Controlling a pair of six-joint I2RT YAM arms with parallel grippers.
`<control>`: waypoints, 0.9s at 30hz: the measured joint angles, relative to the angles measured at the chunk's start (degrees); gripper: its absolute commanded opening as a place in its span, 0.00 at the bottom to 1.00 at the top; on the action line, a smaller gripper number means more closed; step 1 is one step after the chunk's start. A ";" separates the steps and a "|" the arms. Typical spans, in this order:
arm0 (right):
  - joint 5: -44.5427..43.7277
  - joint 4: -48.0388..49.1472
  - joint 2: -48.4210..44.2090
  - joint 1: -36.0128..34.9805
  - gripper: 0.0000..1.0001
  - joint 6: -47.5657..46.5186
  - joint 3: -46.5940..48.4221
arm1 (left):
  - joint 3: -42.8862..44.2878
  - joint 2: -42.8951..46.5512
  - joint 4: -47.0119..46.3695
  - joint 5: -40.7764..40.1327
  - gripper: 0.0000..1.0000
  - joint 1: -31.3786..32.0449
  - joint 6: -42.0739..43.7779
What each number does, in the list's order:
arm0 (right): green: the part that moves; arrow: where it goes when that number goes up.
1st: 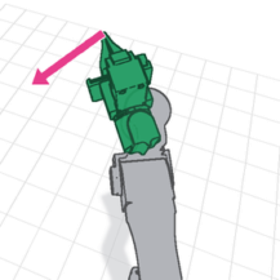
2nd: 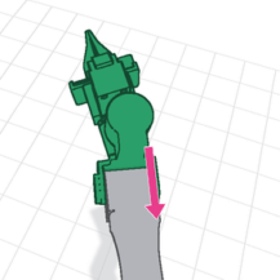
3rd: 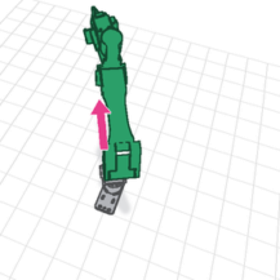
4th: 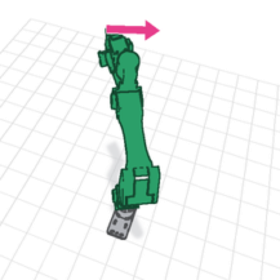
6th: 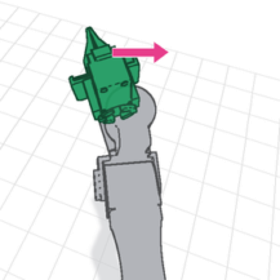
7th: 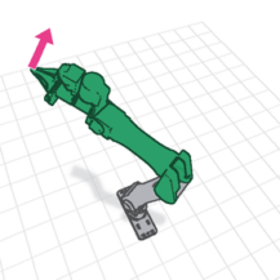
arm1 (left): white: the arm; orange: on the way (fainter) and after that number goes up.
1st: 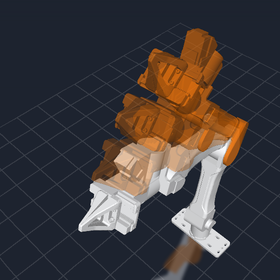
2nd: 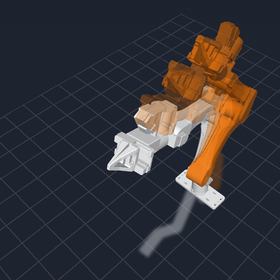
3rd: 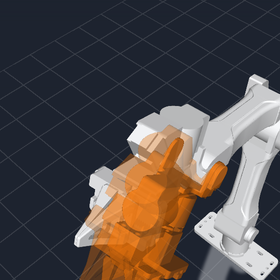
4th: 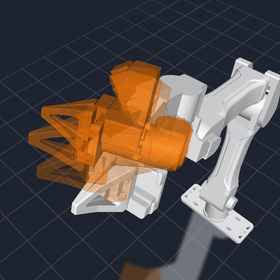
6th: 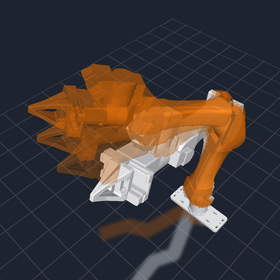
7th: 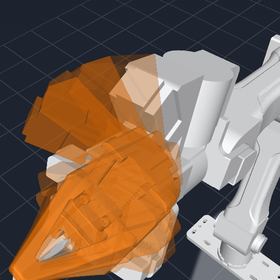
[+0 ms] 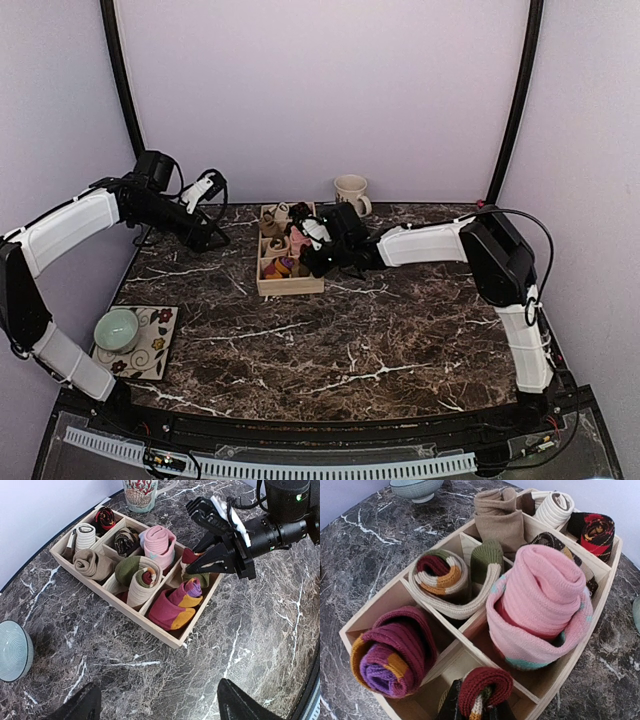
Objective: Roll the socks
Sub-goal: Place the sock.
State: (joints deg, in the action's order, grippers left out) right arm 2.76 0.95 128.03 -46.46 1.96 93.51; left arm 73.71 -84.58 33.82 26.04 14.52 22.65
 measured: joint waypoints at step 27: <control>-14.27 -5.79 -19.67 -0.59 0.99 2.03 -10.60 | -7.06 6.97 -10.99 -5.57 0.99 -9.09 -5.22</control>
State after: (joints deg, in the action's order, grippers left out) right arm -11.51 -4.84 108.36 -47.05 3.99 82.91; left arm 66.65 -77.60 22.83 20.47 5.43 17.43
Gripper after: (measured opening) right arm 0.994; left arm 0.989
